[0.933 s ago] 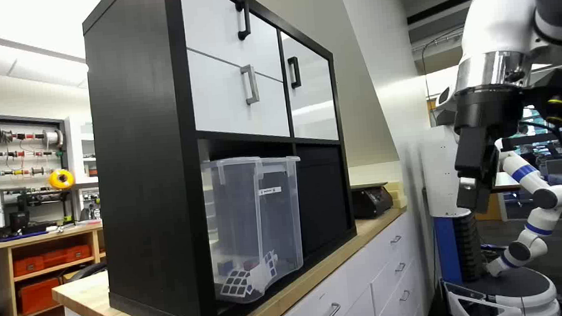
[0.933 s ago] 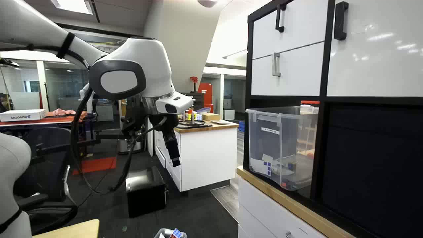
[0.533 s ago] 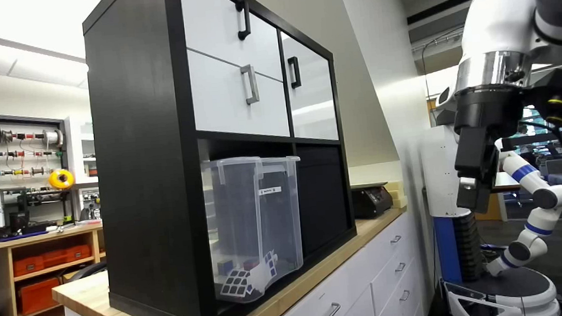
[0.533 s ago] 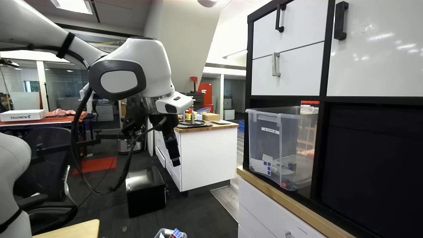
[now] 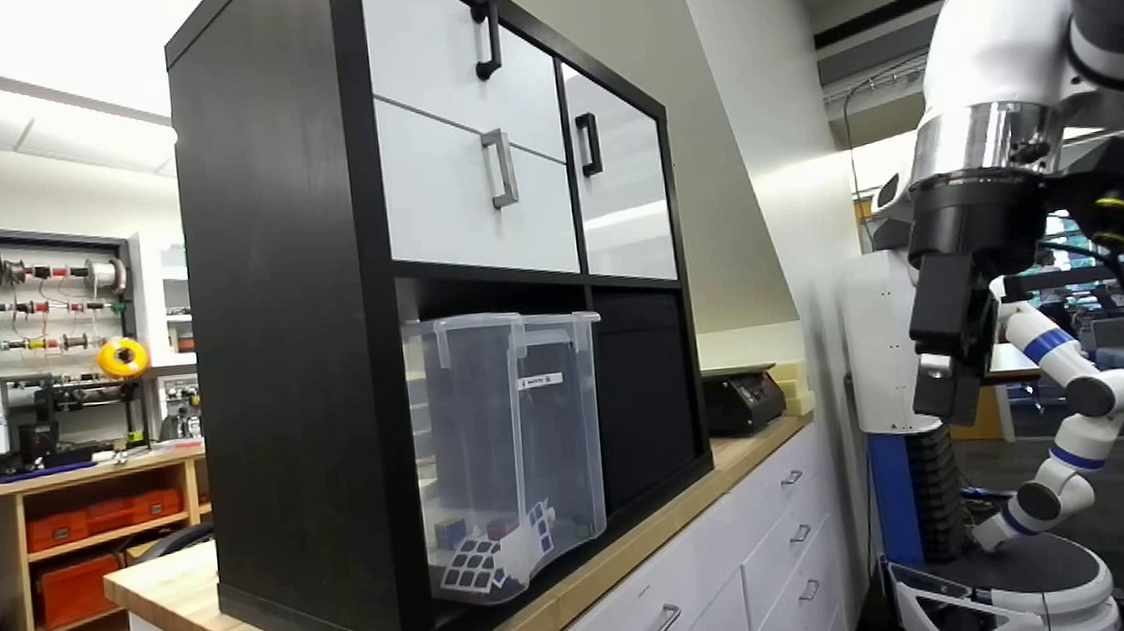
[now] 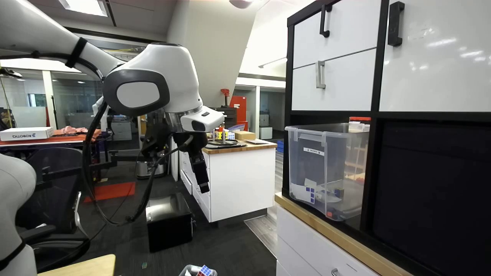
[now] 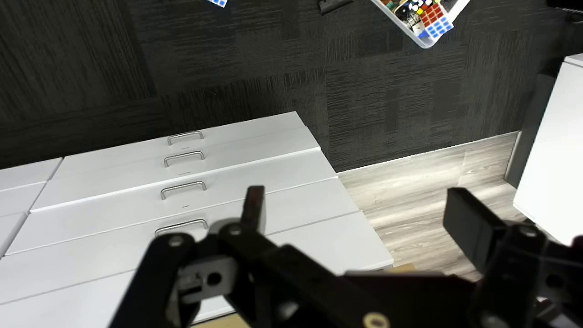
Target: Pull out the storage box
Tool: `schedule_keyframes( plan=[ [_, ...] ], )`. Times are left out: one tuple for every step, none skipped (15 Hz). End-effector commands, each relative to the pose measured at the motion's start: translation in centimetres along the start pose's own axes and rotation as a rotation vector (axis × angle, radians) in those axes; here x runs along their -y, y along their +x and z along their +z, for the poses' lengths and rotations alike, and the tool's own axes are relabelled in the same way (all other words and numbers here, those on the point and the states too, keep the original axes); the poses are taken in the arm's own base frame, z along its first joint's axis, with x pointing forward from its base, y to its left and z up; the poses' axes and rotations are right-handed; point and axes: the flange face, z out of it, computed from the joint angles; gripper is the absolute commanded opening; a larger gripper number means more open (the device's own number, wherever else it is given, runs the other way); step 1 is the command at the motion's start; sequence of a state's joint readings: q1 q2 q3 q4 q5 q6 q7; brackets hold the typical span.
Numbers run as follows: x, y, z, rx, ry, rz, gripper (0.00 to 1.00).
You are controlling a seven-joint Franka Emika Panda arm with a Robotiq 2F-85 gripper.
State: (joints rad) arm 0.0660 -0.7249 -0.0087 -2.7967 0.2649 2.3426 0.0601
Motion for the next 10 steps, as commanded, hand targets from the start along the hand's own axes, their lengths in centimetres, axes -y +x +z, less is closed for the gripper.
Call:
schedule_keyframes(
  plan=[
    [0.0,0.02,-0.05,0.001,0.0,0.0,1.0],
    [0.0,0.02,-0.05,0.001,0.0,0.0,1.0],
    [0.0,0.02,-0.05,0.001,0.0,0.0,1.0],
    [0.0,0.02,-0.05,0.001,0.0,0.0,1.0],
    [0.0,0.02,-0.05,0.001,0.0,0.0,1.0],
    [0.0,0.02,-0.05,0.001,0.0,0.0,1.0],
    [-0.01,0.12,-0.06,-0.003,-0.004,0.0,1.0],
    [-0.01,0.27,-0.06,-0.004,-0.006,0.0,1.0],
    [0.02,0.43,-0.06,-0.003,-0.011,-0.001,1.0],
    [0.13,0.69,-0.04,0.003,-0.02,-0.002,1.0]
  ],
)
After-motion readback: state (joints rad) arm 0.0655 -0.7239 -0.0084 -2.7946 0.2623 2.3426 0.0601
